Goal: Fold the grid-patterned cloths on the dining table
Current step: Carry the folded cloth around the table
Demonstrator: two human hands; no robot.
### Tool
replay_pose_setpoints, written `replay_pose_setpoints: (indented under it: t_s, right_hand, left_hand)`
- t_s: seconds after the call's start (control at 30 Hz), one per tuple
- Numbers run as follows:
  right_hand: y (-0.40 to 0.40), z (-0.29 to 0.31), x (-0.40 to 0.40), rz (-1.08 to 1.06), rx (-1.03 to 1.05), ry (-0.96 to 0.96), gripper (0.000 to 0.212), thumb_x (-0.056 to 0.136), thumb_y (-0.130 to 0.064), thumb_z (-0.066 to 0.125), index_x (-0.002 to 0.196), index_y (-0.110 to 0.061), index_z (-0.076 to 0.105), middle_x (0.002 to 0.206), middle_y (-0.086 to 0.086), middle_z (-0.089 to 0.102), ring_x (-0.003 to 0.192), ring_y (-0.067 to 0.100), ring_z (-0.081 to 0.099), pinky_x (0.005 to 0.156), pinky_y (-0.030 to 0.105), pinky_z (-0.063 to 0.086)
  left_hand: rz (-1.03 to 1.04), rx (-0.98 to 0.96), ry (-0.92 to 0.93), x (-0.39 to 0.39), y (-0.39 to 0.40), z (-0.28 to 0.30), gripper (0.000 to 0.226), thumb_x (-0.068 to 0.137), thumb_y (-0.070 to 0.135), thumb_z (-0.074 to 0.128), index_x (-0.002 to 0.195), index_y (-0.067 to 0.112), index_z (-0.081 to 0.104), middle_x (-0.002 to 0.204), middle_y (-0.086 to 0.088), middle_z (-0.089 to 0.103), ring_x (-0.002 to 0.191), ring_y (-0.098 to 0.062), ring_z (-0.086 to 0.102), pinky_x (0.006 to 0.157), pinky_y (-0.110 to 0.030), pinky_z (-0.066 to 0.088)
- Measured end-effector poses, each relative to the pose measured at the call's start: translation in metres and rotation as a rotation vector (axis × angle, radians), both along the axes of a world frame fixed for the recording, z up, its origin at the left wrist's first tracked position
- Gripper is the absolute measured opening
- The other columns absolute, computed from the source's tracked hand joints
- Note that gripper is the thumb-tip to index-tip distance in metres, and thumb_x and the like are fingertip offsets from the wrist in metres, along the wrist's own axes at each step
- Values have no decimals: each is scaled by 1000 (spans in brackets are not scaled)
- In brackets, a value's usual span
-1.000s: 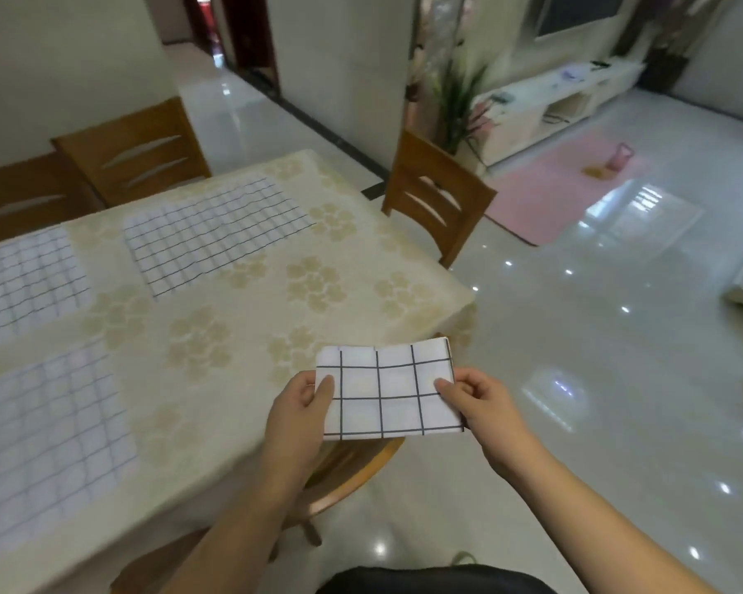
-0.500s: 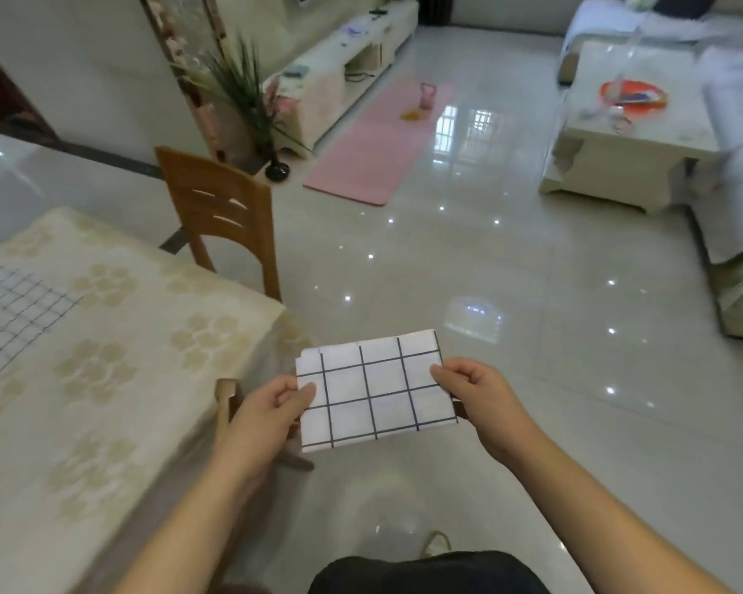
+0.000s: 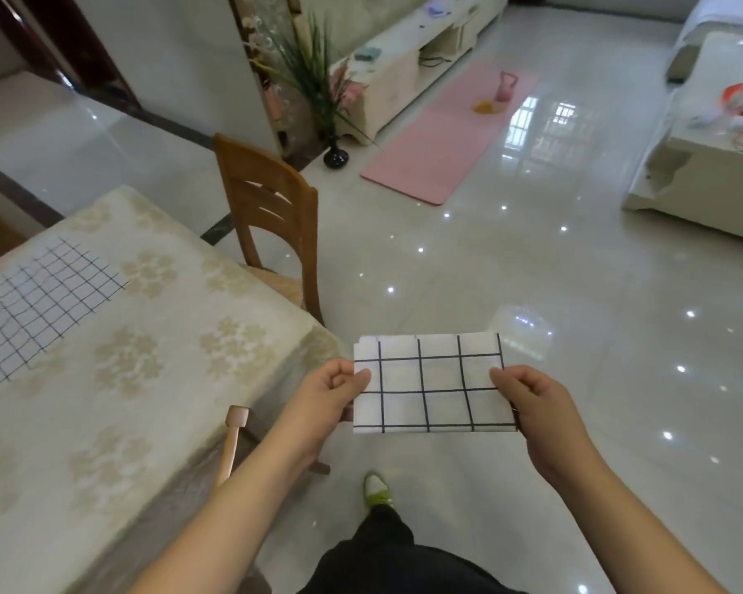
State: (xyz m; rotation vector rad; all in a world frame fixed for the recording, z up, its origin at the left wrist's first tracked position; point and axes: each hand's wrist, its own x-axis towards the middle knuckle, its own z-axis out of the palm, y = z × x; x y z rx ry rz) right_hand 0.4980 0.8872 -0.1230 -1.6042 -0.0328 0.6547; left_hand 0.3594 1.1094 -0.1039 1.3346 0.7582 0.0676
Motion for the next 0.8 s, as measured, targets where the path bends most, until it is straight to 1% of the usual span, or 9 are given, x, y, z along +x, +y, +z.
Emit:
replay_pose_setpoints:
  t_s: [0.07, 0.13, 0.3, 0.37, 0.43, 0.5, 0.63, 0.73, 0.8]
  right_hand:
    - [16, 1, 12, 23, 5, 15, 20, 84, -30, 70, 79, -10, 70, 79, 15, 65, 75, 25, 56, 73, 42, 44]
    - [36, 1, 24, 38, -20, -3, 17, 89, -21, 67, 76, -11, 70, 76, 13, 66, 72, 25, 58, 70, 41, 44]
    - [94, 11, 67, 72, -91, -105, 20, 89, -23, 67, 73, -12, 66, 60, -2, 39, 60, 13, 35, 61, 28, 33]
    - [114, 14, 80, 84, -72, -106, 20, 89, -23, 67, 74, -10, 65, 59, -3, 37, 59, 13, 33, 62, 28, 32]
    - [133, 16, 91, 80, -60, -109, 20, 90, -23, 66, 73, -11, 65, 59, -3, 36, 57, 12, 32, 60, 27, 31]
    - [147, 17, 101, 94, -62, -111, 20, 90, -23, 67, 72, -14, 65, 60, 0, 37, 57, 13, 32, 58, 26, 30]
    - [166, 17, 131, 133, -62, -106, 21, 89, -21, 67, 70, -13, 65, 65, 8, 45, 61, 17, 42, 56, 27, 38]
    - [176, 16, 163, 143, -65, -97, 19, 89, -20, 68, 75, -7, 66, 62, 6, 52, 59, 17, 48, 54, 24, 42]
    - [181, 14, 187, 163, -59, -94, 17, 89, -19, 68, 77, -6, 67, 60, 4, 56, 57, 16, 50, 54, 23, 44]
  left_hand:
    - [11, -18, 0, 9, 17, -2, 56, 73, 44, 75, 97, -3, 57, 89, -15, 57, 80, -29, 50, 75, -42, 42]
    - [20, -23, 5, 19, 36, -8, 62, 67, 49, 74, 98, -2, 57, 90, -16, 58, 79, -29, 50, 74, -43, 41]
    - [81, 29, 44, 51, 81, -13, 35, 85, 32, 70, 92, -1, 59, 81, -19, 58, 68, -28, 52, 51, -27, 43]
    - [118, 41, 30, 61, 96, -10, 36, 86, 31, 69, 94, -3, 60, 85, -23, 60, 73, -31, 55, 58, -33, 51]
    - [147, 33, 27, 72, 109, -4, 42, 78, 42, 71, 96, 4, 65, 94, -28, 65, 83, -41, 62, 77, -51, 54]
    - [172, 49, 24, 82, 121, 1, 24, 86, 33, 68, 97, 11, 70, 98, -23, 70, 96, -46, 63, 89, -58, 49]
    - [176, 59, 17, 110, 140, 4, 14, 94, 23, 60, 94, 17, 73, 93, -9, 75, 95, -36, 67, 92, -54, 49]
    - [196, 64, 26, 138, 148, 2, 14, 94, 22, 60, 93, 14, 72, 90, -10, 75, 87, -28, 71, 88, -48, 53]
    - [194, 105, 38, 160, 155, -3, 14, 90, 30, 64, 89, 19, 73, 92, -17, 73, 91, -35, 68, 90, -52, 52]
